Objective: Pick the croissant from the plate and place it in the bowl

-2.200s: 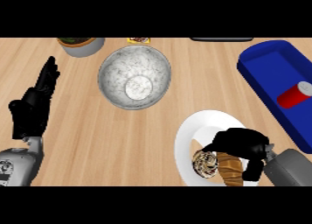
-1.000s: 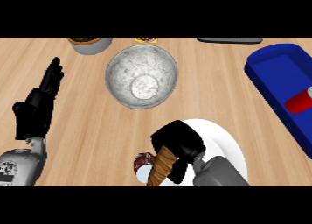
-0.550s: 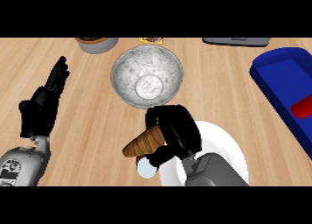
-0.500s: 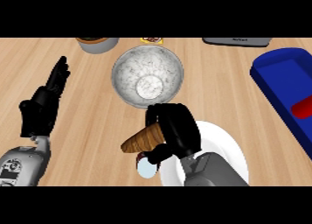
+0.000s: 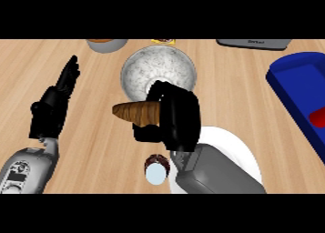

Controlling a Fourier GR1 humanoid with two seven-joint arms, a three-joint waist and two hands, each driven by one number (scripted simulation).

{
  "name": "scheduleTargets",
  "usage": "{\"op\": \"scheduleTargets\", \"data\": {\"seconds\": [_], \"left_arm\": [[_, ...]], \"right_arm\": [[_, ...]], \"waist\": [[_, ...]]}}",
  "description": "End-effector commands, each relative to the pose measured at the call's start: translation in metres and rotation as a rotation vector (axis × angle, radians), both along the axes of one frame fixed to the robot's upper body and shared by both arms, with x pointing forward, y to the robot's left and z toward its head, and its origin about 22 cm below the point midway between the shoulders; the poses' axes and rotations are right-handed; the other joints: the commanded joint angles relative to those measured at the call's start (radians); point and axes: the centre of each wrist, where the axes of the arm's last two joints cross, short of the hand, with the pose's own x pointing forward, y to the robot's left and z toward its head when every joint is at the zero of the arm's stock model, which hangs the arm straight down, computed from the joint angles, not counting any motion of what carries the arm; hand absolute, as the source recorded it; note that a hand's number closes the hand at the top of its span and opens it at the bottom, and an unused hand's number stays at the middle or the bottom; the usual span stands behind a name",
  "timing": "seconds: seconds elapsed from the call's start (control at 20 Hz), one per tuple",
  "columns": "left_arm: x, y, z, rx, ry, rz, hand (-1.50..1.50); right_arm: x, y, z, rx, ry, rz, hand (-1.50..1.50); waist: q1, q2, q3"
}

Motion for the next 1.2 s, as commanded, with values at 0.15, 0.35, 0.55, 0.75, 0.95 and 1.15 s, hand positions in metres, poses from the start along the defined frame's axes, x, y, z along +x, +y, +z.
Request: {"op": "scheduleTargets", "data": {"seconds": [0.15,0.35,0.55,0.75,0.95,1.15], "left_arm": [[0.009,-0.001,0.002,-0.005,0.005,-0.007,0.0],[0.004,-0.002,0.005,-0.007,-0.014,-0.009,0.0],[0.006,-0.009,-0.004,0.0,-0.02,0.012,0.0],[0.005,0.006,0.005,-0.014,-0.007,0.016,0.0],[0.003,0.003,0.0,-0.01,-0.01,0.037,0.0],[-0.002,0.001,-0.012,-0.022,-0.022,0.059,0.0]], "right_arm": [[0.019,0.03,0.028,0.126,-0.081,-0.196,1.5],[0.043,0.034,0.039,0.146,-0.121,-0.277,1.5],[0.067,0.039,0.037,0.036,-0.18,-0.349,1.5],[0.086,0.034,0.014,-0.076,-0.179,-0.429,1.5],[0.105,0.016,-0.02,-0.22,-0.163,-0.499,1.5],[0.121,-0.004,-0.036,-0.211,-0.149,-0.524,1.5]], "waist": [[0.009,0.015,0.0],[0.014,0.014,0.002],[-0.013,0.017,0.002],[-0.013,0.015,0.003],[-0.034,0.019,0.003],[-0.052,0.019,0.004]]}}
